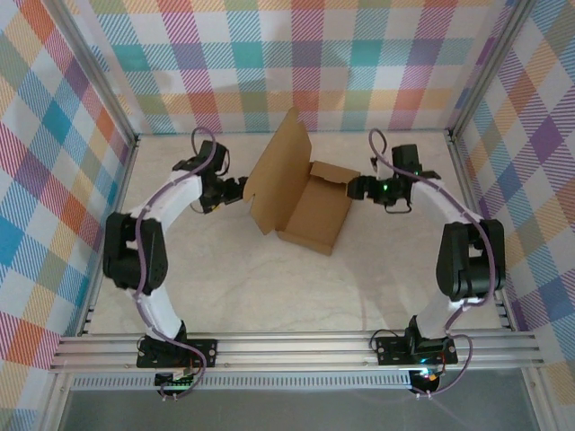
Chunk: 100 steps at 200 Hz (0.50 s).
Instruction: Fold the paper box
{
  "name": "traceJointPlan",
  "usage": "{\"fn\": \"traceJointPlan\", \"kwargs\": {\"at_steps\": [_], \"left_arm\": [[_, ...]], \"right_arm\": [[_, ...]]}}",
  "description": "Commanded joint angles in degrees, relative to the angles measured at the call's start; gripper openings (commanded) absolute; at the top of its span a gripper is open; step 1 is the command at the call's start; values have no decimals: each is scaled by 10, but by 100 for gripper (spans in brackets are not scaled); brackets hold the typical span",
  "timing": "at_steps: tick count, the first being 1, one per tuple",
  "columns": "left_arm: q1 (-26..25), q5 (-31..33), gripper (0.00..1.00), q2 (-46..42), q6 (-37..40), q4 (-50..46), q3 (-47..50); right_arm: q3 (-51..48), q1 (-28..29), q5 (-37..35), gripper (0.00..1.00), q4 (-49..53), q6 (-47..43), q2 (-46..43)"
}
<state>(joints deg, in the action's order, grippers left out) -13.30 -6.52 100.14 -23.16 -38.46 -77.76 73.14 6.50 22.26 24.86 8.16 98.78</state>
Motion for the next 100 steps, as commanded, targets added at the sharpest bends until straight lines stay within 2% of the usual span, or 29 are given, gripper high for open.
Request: {"fn": "traceJointPlan", "kwargs": {"at_steps": [1, 19, 51, 72, 100], "left_arm": [[3, 29, 100, -72, -17, 8, 70], [1, 22, 100, -120, -32, 13, 134], [-35, -2, 99, -196, -59, 45, 229], [-69, -7, 99, -231, -81, 55, 270], [-105, -11, 98, -268, -107, 79, 318]], "right_arm": [[99, -4, 25, 81, 10, -84, 80], [219, -4, 45, 80, 78, -130, 169], [411, -6, 75, 77, 184, -133, 311], [489, -6, 100, 76, 201, -133, 374], [578, -6, 119, 69, 258, -161, 435]]}}
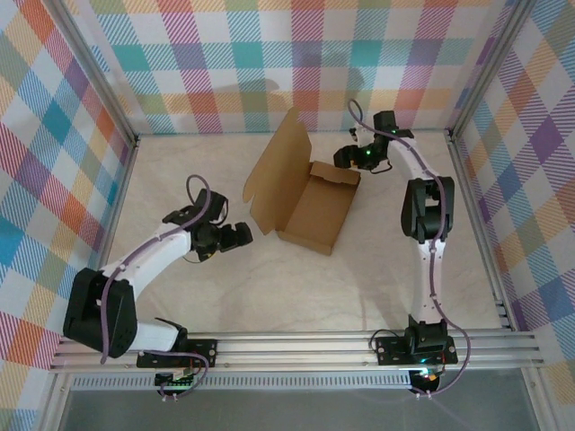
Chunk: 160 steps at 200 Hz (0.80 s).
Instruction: Fold the paper box
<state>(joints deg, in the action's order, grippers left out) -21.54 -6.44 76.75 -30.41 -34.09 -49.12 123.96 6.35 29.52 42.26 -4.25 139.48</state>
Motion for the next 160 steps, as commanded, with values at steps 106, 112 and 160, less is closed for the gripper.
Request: {"fn": "traceJointPlan", "kwargs": {"at_steps": [106, 112, 160], "left_arm": [[-72, -49, 95, 22, -57, 104, 14], [-72, -51, 95, 22, -59, 101, 17], [-78, -79, 95, 12, -95, 130, 45]], "right_arm": [[-244, -7, 67, 56, -5, -30, -155], [-264, -6, 71, 55, -10, -27, -167], [-424, -6, 62, 38, -120, 40, -268]]}}
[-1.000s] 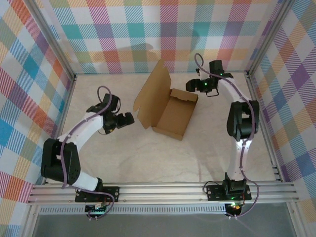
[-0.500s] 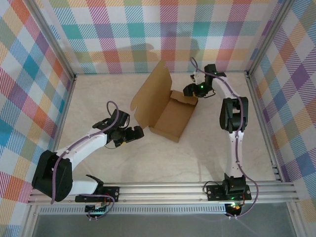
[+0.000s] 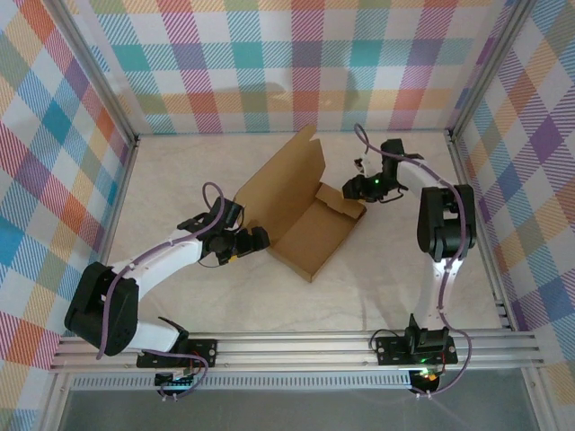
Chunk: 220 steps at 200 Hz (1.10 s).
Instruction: Fold the paper box
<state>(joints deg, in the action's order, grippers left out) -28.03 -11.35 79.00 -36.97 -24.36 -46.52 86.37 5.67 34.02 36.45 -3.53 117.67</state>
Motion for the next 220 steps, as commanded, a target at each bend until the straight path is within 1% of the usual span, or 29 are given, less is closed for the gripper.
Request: {"fn": "traceJointPlan", "kwargs": {"at_steps": [1, 22, 51, 58, 68, 73, 88, 108, 131, 141, 155, 163, 199, 217, 220], "left_arm": [[-13, -30, 95, -10, -30, 34, 20], [-19, -30, 95, -3, -35, 43, 16], [-19, -14, 95, 20, -26, 42, -8], [-19, -11, 95, 29, -24, 42, -17], [-19, -9, 95, 42, -21, 42, -28], [-19, -10, 95, 48, -19, 44, -35], [-19, -6, 96, 68, -11, 44, -55], [-18, 15, 96, 99, 12, 17, -101], [-10, 23, 96, 139, 43, -5, -156], [-5, 25, 96, 154, 52, -13, -176], [2, 24, 97, 174, 68, -20, -204], [8, 22, 97, 186, 76, -24, -221], [33, 19, 98, 245, 105, -34, -297], [39, 14, 99, 262, 111, -34, -319], [39, 13, 99, 263, 111, -33, -320]], "right_arm": [[-50, 0, 16, 38, -63, 33, -50], [-65, 1, -11, 35, -70, 28, -59], [-79, 1, -46, 35, -96, 19, -59], [-85, 2, -55, 38, -108, 19, -60], [-82, 0, -63, 50, -111, 19, -57], [-81, 0, -66, 53, -111, 17, -58], [-79, 0, -69, 54, -112, 19, -60], [-71, 0, -61, 54, -98, 12, -63], [-66, 0, -90, 56, -70, -4, -67], [-68, 0, -108, 60, -61, -9, -74], [-75, 0, -137, 71, -56, -16, -85], [-79, 0, -149, 74, -53, -17, -93], [-100, 0, -156, 75, -39, -17, -121], [-120, 0, -167, 75, -39, -17, -135], [-123, 0, -171, 76, -40, -33, -137]]}}
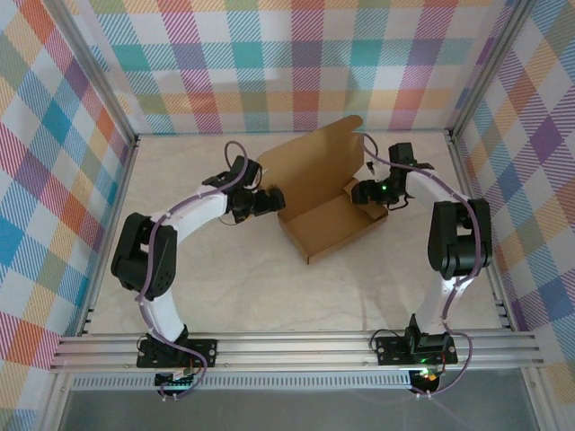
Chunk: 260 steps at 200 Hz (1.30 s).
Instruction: Fold the paper box
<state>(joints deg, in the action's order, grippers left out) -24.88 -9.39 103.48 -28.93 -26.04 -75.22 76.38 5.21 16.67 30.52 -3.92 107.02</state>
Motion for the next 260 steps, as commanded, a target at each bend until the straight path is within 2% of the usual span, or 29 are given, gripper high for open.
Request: {"fn": "traceJointPlan", "kwargs": {"at_steps": [1, 14, 41, 78, 96, 118, 151, 159, 178, 215, 260], "left_arm": [[8, -7, 99, 18, 31, -16, -33], [8, -18, 99, 19, 32, -9, -30], [7, -34, 100, 8, 30, 6, -3], [8, -35, 100, -26, 27, 15, 31], [7, -29, 100, -55, 16, 25, 54], [7, -27, 100, -81, 12, 48, 87], [6, -36, 100, -95, 7, 59, 108], [6, -36, 100, -99, 6, 61, 114], [5, -37, 100, -111, 3, 65, 135], [2, -45, 100, -148, -24, 96, 199], [-8, -61, 100, -187, -61, 146, 263]], "right_arm": [[-24, 5, 2, 76, 19, -30, -31], [-33, 2, -8, 79, 16, -31, -32], [-37, -7, -17, 94, 6, 8, -25], [-49, -11, -29, 95, -20, 12, -44], [-54, -25, -2, 90, -24, 22, -48], [-46, -46, 88, 83, -7, 52, -29], [-60, -47, 118, 69, -11, 64, -21], [-63, -47, 114, 66, -7, 66, -19], [-69, -46, 102, 50, 0, 76, -16], [-100, -32, 54, 41, -12, 84, -35], [-142, 7, -19, 23, -51, 88, -73]]}}
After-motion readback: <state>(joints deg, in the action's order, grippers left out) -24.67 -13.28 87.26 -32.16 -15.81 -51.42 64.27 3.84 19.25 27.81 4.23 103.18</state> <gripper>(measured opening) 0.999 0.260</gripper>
